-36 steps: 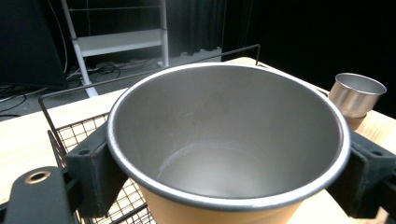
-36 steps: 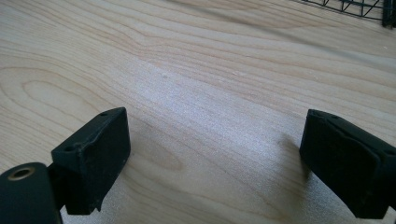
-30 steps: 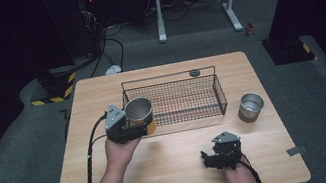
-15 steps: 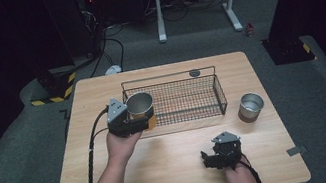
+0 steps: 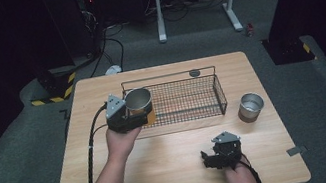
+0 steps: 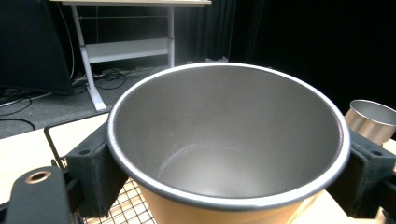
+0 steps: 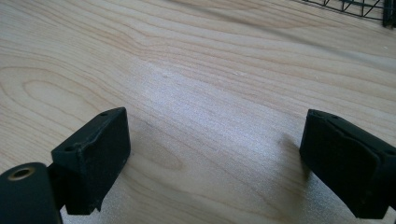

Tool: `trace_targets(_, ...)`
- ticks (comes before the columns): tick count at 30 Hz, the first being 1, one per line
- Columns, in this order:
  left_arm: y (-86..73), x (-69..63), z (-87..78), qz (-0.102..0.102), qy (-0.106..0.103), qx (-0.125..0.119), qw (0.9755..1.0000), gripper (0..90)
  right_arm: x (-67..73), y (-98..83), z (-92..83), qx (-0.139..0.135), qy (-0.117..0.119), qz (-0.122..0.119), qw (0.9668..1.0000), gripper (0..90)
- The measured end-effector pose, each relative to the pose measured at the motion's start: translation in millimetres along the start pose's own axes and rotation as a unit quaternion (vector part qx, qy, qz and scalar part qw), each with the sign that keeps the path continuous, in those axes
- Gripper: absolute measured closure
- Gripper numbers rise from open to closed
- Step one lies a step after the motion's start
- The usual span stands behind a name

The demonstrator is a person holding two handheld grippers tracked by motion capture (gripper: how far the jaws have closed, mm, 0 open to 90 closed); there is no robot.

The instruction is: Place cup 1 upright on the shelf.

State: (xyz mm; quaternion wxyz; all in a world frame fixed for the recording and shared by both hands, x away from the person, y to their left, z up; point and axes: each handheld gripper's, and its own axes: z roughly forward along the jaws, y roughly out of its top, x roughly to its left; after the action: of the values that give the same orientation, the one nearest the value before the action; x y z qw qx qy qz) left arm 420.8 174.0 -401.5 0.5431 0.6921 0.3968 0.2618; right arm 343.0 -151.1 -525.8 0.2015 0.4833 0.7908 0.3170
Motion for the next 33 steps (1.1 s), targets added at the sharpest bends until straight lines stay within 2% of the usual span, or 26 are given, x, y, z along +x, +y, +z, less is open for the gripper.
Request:
trace_targets(8, 3.8, 2.8, 5.8, 0.006, 0.014, 0.008, 0.9998, 13.4, 0.0, 0.0, 0.0, 0.000, 0.000, 0.000, 1.0000, 8.5)
trace_targets(14, 6.9, 2.1, 12.4, 0.024, 0.019, 0.012, 0.9995, 13.5, -0.2, 0.0, -0.1, 0.001, 0.000, -0.001, 1.0000, 8.5)
trace_targets(29, 15.7, -1.2, 21.4, 0.029, 0.021, 0.014, 0.9993, 13.4, -0.1, 0.0, -0.1, 0.001, 0.000, 0.000, 1.0000, 8.5)
trace_targets(33, 16.4, -0.5, 22.2, 0.025, 0.022, 0.011, 0.9994, 13.4, -0.1, 0.0, -0.1, 0.001, 0.000, 0.000, 1.0000, 8.5)
